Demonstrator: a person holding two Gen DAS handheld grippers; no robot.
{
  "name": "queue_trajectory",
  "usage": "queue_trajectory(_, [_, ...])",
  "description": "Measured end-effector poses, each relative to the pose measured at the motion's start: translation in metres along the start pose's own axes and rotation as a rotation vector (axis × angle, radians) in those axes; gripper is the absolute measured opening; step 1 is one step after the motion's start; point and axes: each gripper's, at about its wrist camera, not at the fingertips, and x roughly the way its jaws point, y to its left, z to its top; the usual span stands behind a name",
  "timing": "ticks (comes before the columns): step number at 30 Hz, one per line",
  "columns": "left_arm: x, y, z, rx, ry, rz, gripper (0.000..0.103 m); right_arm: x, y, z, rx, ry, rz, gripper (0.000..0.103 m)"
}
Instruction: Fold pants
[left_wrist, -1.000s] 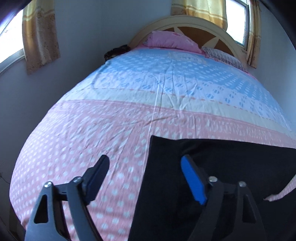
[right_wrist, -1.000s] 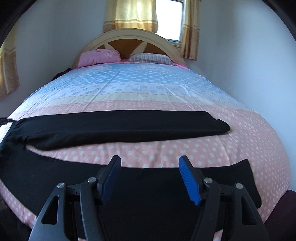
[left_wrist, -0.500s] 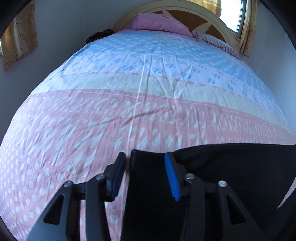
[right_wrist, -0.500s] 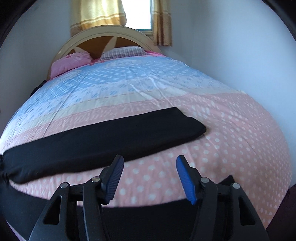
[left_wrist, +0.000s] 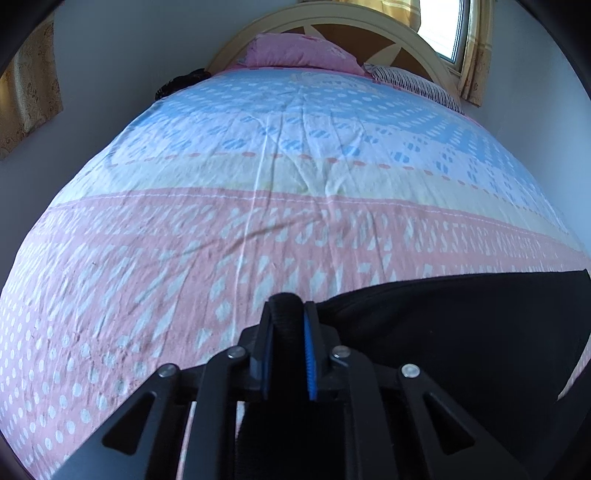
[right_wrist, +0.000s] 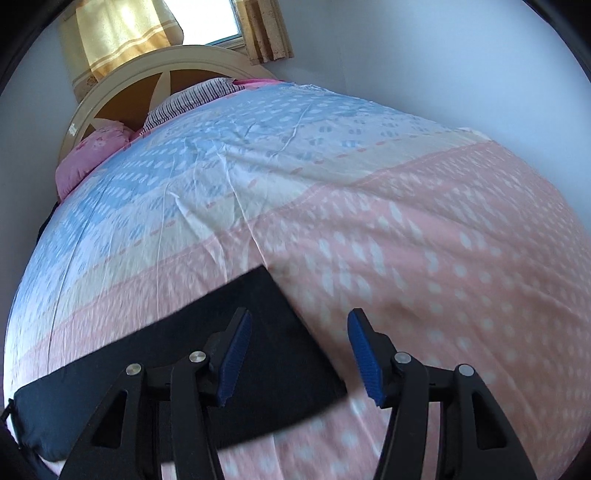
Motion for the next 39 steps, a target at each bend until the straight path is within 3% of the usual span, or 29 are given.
queue_trajectory(7, [0.003, -0.003, 0.001, 0.005, 0.004, 0.025, 0.016, 0.043, 0.017, 0.03, -0.026, 0.057, 0.04, 0.056])
queue_trajectory(13, [0.006, -0.009, 0.003, 0.025, 0.008, 0.061, 0.017, 0.062, 0.023, 0.03, -0.052, 0.111, 0.05, 0.054])
queue_trajectory(15, [0.007, -0.009, 0.004, 0.027, 0.006, 0.064, 0.017, 0.061, 0.023, 0.029, -0.054, 0.116, 0.065, 0.019])
queue_trajectory(17, [0.007, -0.009, 0.004, 0.029, 0.005, 0.066, 0.017, 0.059, 0.025, 0.027, -0.054, 0.121, 0.091, 0.006])
queue_trajectory(18, [0.007, -0.009, 0.003, 0.027, 0.003, 0.063, 0.018, 0.056, 0.026, 0.026, -0.058, 0.118, 0.09, 0.005])
queue_trajectory(21, [0.009, -0.007, 0.005, 0.022, 0.007, 0.054, 0.018, 0.039, 0.029, 0.023, -0.073, 0.082, 0.093, 0.004])
queue_trajectory(24, [0.005, -0.005, 0.008, 0.021, -0.001, 0.019, 0.012, 0.013, 0.031, 0.02, -0.102, 0.028, 0.095, 0.004])
queue_trajectory(31, [-0.036, 0.004, 0.006, 0.0, -0.118, -0.047, 0.011, -0.05, 0.014, 0.01, -0.081, -0.076, 0.137, 0.004])
queue_trajectory(39, [-0.094, 0.007, -0.007, -0.026, -0.236, -0.133, 0.011, -0.109, -0.008, -0.03, -0.066, -0.135, 0.183, 0.004])
